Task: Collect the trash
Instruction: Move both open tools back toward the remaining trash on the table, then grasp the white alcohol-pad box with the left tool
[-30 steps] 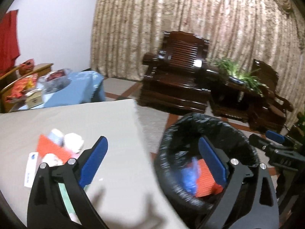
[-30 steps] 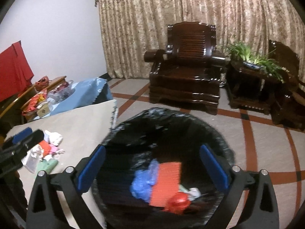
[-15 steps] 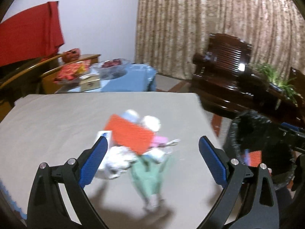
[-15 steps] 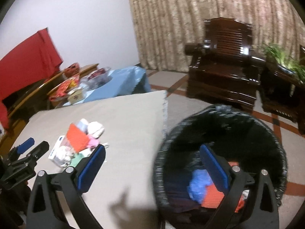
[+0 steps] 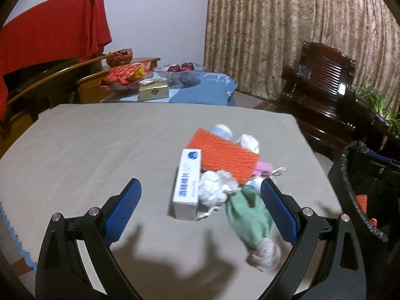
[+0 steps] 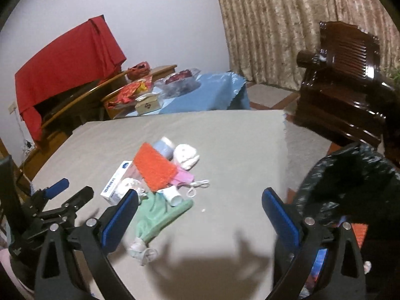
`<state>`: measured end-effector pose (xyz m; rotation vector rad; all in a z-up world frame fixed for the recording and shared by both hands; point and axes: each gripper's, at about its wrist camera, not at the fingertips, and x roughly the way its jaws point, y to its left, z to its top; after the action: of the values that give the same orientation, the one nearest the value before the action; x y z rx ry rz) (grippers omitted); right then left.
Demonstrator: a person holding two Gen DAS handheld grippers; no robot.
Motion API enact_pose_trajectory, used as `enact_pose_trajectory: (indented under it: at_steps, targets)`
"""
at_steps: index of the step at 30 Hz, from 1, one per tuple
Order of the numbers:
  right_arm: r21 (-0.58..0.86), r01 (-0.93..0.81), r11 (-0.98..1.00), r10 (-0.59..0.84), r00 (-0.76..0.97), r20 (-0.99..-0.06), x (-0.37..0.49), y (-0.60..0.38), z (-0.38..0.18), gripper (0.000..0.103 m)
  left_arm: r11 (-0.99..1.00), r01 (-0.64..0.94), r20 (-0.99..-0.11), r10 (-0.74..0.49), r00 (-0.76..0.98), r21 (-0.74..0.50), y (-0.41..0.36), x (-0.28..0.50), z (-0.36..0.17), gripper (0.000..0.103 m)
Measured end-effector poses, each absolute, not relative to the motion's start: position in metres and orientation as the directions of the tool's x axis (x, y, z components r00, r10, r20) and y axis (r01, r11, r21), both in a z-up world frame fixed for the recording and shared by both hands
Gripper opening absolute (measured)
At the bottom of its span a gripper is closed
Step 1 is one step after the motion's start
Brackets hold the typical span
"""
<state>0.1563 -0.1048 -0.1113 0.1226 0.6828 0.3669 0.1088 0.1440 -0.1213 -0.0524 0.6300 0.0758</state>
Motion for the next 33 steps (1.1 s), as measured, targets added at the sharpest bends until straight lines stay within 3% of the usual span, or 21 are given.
enact_pose_trajectory:
  at_steps: [9,11,24,27,29,33]
  targets:
    - [0.174,-0.293,0.94,0.336,0.713,-0.615,0.168,-0.086,-0.129,0.097,0.993,-0.112,-0.641,0.074,0.764,-0.02,0.16,0.125,-0.157,0.093]
    - [0.167,-0.294,0.941,0.332,0.71,-0.621,0.171,-0.084,-0.132,0.097,0.994,-0.108,-0.656,0.065,0.752,-0.024,0.161,0.132,-0.164,0.082]
    - [0.147,-0.331,0.932,0.344,0.683,-0.644,0.18,-0.066,-0.143,0.097,0.991,-0.111,-0.686,0.028,0.727,-0.078,0.178,0.149,-0.179,0.057]
    - [0.144,-0.337,0.931,0.346,0.678,-0.649,0.181,-0.062,-0.145,0.097,0.99,-0.098,-0.686,0.003,0.727,-0.099,0.18,0.15,-0.18,0.045]
    - [0.144,-0.339,0.93,0.347,0.675,-0.651,0.182,-0.06,-0.146,0.097,0.99,-0.09,-0.684,-0.008,0.73,-0.108,0.181,0.15,-0.179,0.031]
    - [0.137,-0.353,0.926,0.352,0.669,-0.654,0.182,-0.055,-0.147,0.097,0.989,-0.09,-0.674,-0.013,0.739,-0.117,0.184,0.144,-0.173,0.031]
